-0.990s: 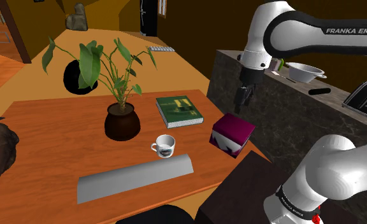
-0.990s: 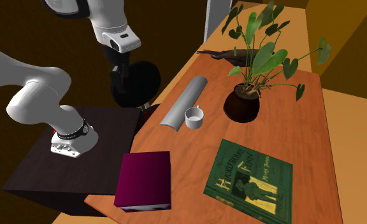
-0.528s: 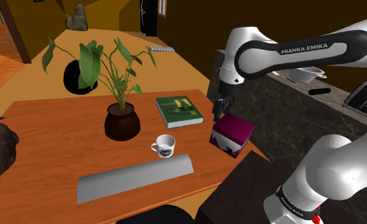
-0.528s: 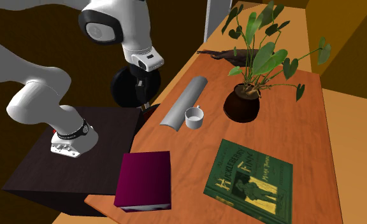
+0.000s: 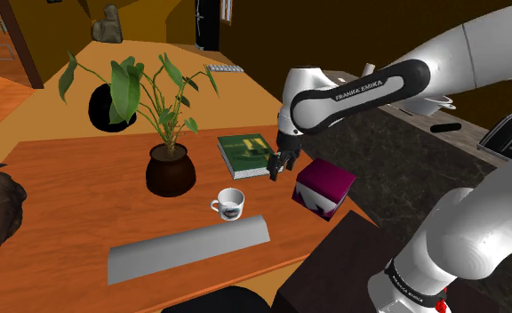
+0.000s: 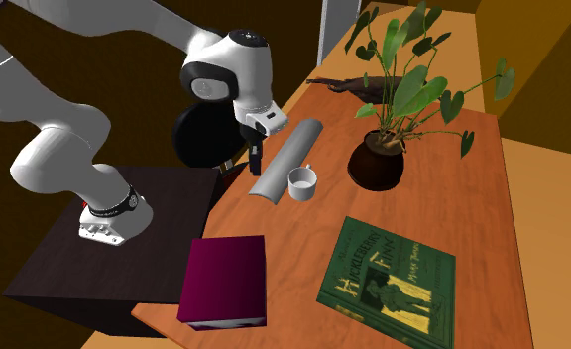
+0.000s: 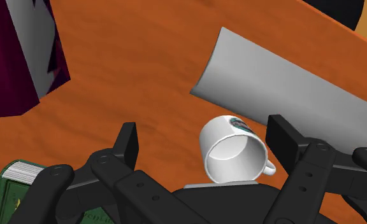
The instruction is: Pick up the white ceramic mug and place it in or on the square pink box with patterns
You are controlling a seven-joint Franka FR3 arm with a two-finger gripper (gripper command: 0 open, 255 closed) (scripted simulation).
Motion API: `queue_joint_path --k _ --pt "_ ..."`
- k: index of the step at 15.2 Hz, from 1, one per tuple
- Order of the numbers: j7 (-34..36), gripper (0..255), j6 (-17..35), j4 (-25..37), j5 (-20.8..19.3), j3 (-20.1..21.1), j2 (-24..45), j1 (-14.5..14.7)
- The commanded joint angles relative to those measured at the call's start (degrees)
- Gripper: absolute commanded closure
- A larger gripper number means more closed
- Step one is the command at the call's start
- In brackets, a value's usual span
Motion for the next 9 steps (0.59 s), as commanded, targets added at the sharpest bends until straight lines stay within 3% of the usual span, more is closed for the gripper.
queue_joint_path --k 1,9 --pt "0.87 0 3.48 0.99 -0.22 0.45 3.95 0.05" --pt "4.94 0 13.98 10.37 -3.15 1.1 22.14 0.68"
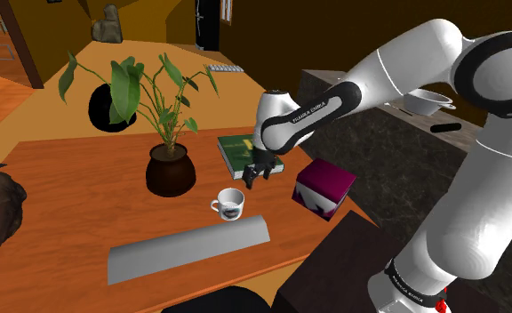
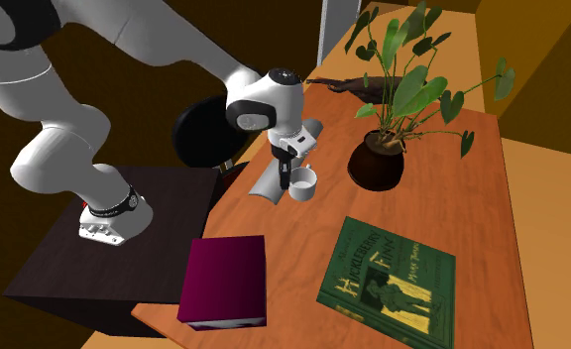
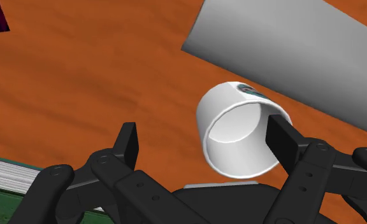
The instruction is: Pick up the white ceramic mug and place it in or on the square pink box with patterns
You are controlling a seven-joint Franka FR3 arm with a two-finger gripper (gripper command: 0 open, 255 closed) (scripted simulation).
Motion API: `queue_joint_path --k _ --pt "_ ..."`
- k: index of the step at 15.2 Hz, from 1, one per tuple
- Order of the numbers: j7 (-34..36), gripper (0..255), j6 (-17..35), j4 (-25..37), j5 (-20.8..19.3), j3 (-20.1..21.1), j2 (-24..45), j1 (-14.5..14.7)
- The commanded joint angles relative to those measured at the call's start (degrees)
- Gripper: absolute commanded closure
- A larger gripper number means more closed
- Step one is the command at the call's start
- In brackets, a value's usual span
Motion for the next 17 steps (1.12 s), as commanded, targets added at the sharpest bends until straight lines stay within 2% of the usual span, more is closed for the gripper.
queue_joint_path --k 1,6,13,17 --pt "1.32 0 2.09 3.14 -0.93 0.01 4.76 0.46" --pt "3.44 0 5.37 10.92 -2.76 -0.69 14.89 1.62" --pt "3.92 0 9.48 11.29 -3.48 -1.16 19.38 2.15" --pt "3.96 0 9.8 11.35 -3.53 -1.2 19.76 2.2"
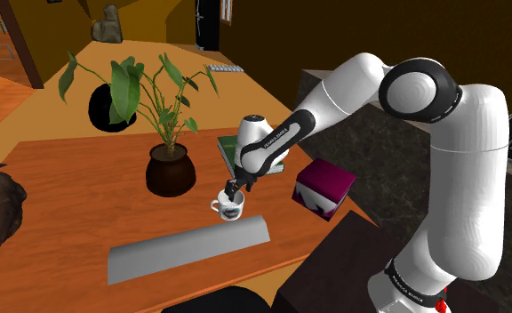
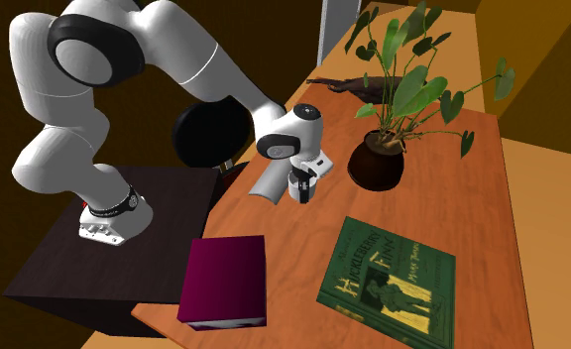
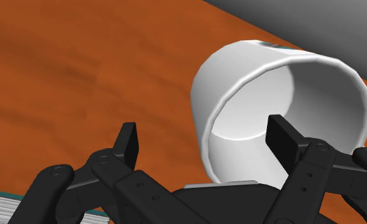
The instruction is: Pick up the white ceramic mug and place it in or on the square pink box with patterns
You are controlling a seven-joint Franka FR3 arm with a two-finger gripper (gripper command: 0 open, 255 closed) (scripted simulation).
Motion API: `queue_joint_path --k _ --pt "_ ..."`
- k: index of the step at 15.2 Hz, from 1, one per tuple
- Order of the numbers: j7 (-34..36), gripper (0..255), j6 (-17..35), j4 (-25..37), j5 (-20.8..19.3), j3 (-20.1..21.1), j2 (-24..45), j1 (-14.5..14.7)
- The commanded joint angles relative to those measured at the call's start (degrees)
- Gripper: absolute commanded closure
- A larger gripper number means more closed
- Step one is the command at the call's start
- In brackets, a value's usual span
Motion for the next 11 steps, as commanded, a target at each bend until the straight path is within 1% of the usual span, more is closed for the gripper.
queue_joint_path --k 1,4,5,11 --pt "0.0 0 0.02 0.06 -0.01 -0.01 0.06 0.01" --pt "0.0 0 0.01 0.06 -0.01 -0.01 0.06 0.01" --pt "0.0 255 0.01 0.06 -0.01 -0.01 0.06 0.01" --pt "0.0 255 0.01 0.05 -0.01 -0.01 0.06 0.0"
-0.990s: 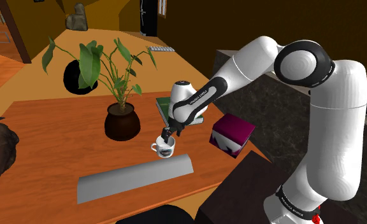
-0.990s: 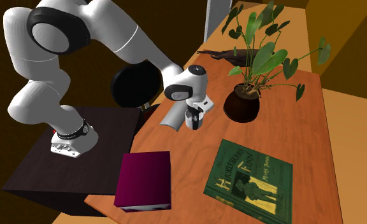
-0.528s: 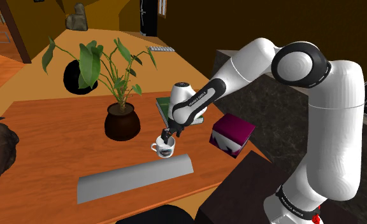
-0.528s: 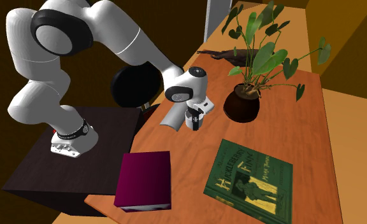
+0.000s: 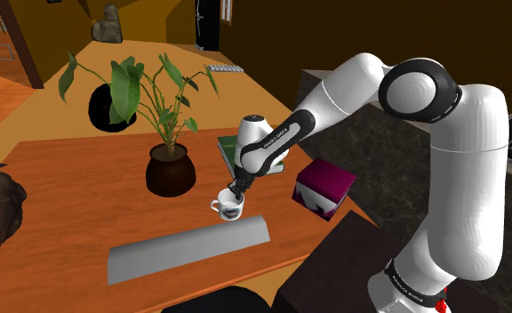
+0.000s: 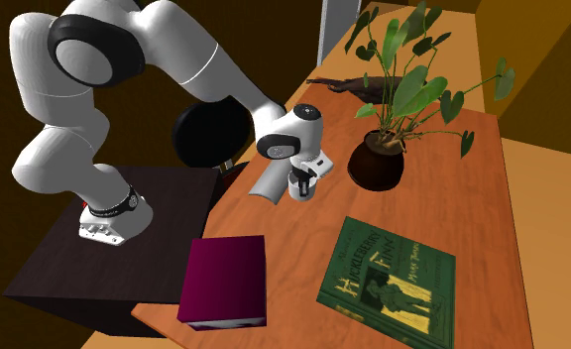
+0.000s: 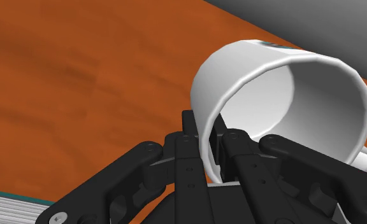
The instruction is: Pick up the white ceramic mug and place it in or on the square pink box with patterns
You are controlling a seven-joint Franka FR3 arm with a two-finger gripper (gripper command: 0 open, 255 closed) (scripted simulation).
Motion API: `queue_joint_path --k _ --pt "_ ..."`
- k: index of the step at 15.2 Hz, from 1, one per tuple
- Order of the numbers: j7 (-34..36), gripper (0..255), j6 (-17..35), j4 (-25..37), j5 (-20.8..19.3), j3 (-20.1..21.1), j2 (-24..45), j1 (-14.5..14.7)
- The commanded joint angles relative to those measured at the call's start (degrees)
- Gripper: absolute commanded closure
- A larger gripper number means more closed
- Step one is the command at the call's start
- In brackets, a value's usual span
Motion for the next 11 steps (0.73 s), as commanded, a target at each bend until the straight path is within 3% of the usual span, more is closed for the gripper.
queue_joint_path --k 1,11 --pt "0.0 255 0.0 0.0 0.0 0.0 0.0 0.0" --pt "-0.34 255 -4.8 -0.14 0.76 0.55 -4.96 -0.43"
